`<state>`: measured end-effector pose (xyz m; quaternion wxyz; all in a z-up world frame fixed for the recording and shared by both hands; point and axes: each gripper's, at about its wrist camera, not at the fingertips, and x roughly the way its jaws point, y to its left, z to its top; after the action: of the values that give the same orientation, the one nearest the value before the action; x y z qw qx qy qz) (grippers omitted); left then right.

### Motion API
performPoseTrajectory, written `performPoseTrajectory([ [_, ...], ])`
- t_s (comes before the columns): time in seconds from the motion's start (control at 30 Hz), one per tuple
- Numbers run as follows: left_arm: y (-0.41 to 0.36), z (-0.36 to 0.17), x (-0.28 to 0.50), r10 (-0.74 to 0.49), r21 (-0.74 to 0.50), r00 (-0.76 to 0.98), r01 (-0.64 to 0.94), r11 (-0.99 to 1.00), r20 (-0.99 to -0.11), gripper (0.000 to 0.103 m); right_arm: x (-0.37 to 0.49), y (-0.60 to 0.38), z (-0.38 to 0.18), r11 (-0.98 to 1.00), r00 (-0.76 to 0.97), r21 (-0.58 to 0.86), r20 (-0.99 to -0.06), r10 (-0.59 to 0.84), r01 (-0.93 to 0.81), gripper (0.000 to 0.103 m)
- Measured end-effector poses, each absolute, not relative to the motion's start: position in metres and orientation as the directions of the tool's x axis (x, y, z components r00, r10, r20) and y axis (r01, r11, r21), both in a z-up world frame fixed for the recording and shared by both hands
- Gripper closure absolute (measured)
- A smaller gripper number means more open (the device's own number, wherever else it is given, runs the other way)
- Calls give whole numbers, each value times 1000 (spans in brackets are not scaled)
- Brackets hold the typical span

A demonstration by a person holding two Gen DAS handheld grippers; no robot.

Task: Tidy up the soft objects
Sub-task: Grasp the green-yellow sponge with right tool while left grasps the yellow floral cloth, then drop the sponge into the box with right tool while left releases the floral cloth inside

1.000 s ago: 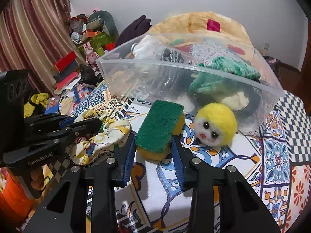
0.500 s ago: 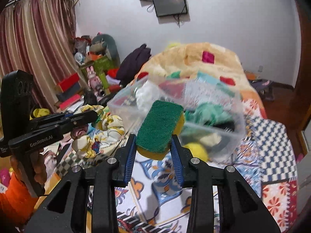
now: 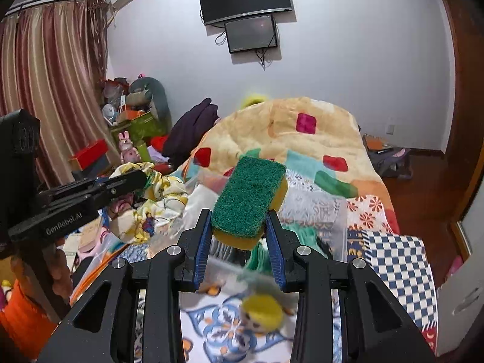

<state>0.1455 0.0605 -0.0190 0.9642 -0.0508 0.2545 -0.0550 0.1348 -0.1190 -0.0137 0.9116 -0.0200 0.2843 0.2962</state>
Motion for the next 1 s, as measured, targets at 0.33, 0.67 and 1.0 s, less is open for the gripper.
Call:
performPoseTrajectory([
  [0.33, 59, -59, 181, -88, -98, 815, 38, 994, -573, 91, 164, -107, -53, 828, 590, 124, -644, 487, -548, 71],
  [0.67, 55, -81, 192, -94, -95, 767, 43, 995, -634, 88, 170, -105, -63, 828, 553, 137, -684, 476, -544, 68],
  [1.0, 51, -73, 178, -112, -95, 767, 66, 993, -632, 65, 161, -110, -53, 842, 589, 101, -670, 451, -530, 47],
])
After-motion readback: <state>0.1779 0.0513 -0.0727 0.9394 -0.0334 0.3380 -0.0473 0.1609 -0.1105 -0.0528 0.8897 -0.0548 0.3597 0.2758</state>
